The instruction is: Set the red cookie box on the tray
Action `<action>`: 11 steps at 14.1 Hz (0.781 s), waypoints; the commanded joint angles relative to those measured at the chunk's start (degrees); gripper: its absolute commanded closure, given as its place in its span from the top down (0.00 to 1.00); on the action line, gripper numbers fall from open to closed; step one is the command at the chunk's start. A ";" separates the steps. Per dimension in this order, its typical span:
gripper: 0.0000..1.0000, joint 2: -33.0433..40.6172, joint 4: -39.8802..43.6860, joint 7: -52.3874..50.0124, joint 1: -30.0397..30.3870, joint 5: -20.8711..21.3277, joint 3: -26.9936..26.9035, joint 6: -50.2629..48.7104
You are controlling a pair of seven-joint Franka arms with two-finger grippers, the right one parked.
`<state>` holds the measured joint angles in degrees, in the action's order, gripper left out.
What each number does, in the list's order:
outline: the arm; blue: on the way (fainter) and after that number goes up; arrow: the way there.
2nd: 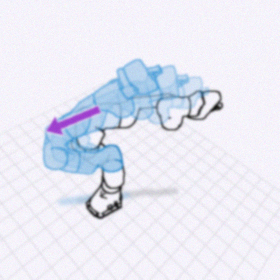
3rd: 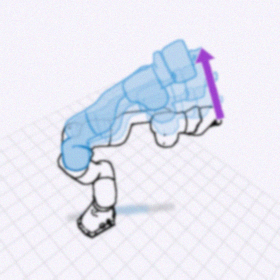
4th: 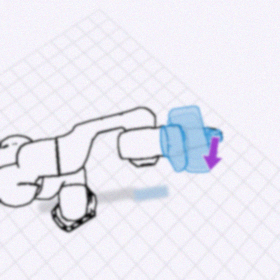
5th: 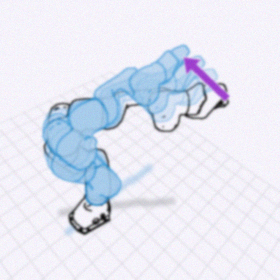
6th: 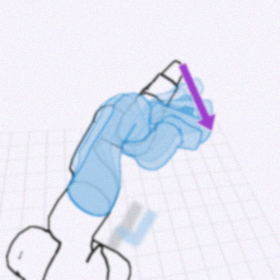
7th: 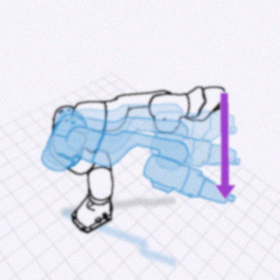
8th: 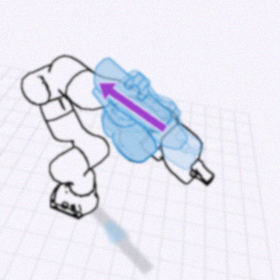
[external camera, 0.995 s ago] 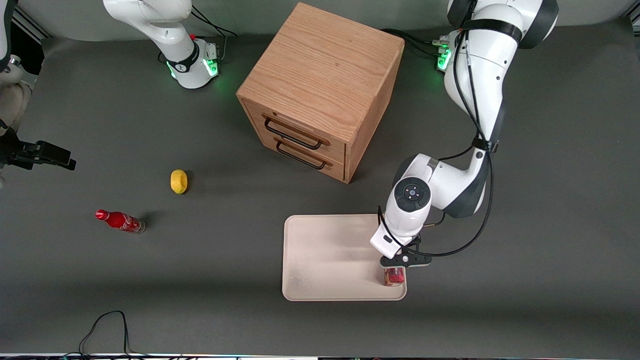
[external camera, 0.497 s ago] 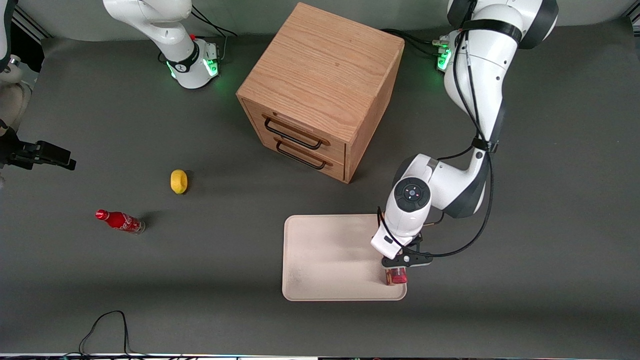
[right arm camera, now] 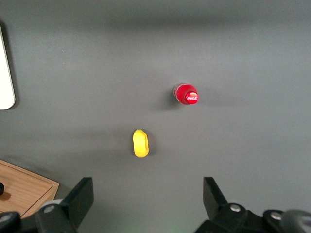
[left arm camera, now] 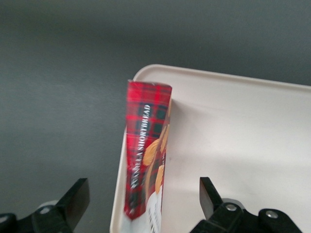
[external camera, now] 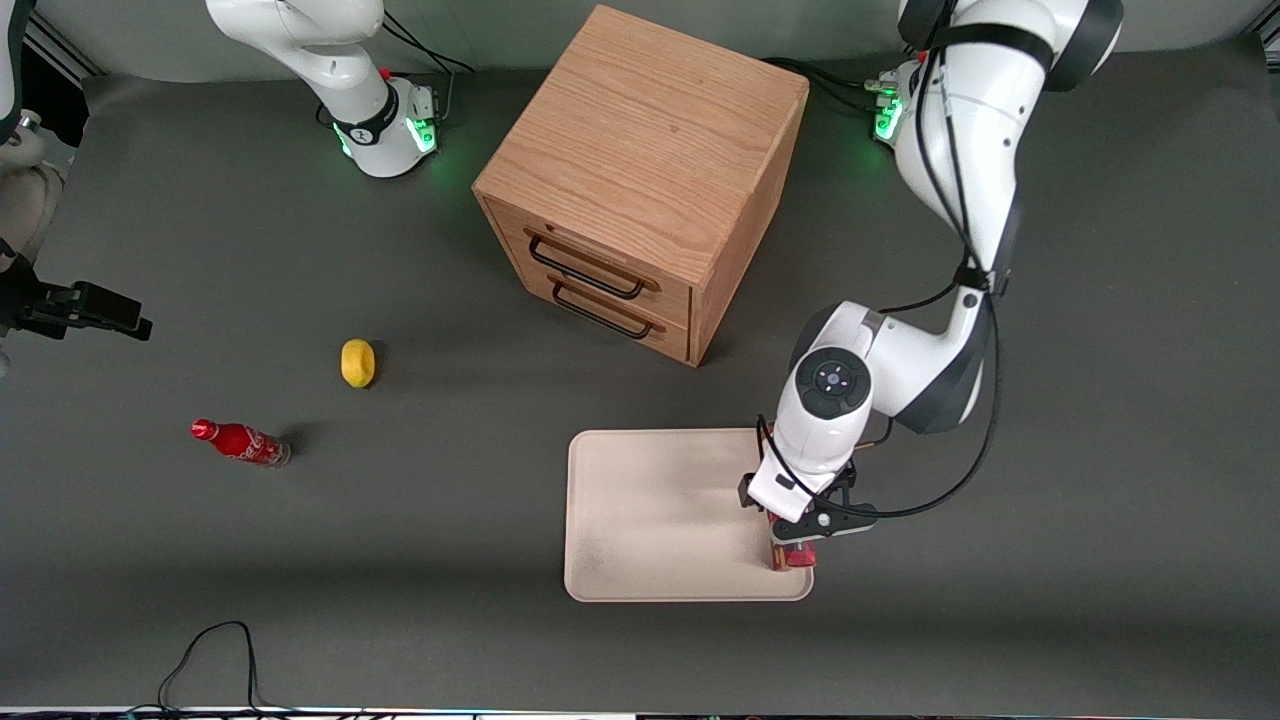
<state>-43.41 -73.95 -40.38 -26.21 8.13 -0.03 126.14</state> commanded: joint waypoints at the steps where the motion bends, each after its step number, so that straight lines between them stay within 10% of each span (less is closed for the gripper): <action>1: 1.00 8.05 -0.85 -0.49 0.72 0.31 -0.15 -7.12; 11: 1.00 28.63 -1.20 2.14 0.63 0.13 1.17 -31.03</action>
<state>-16.98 -73.01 -39.99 -25.73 8.13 1.27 96.87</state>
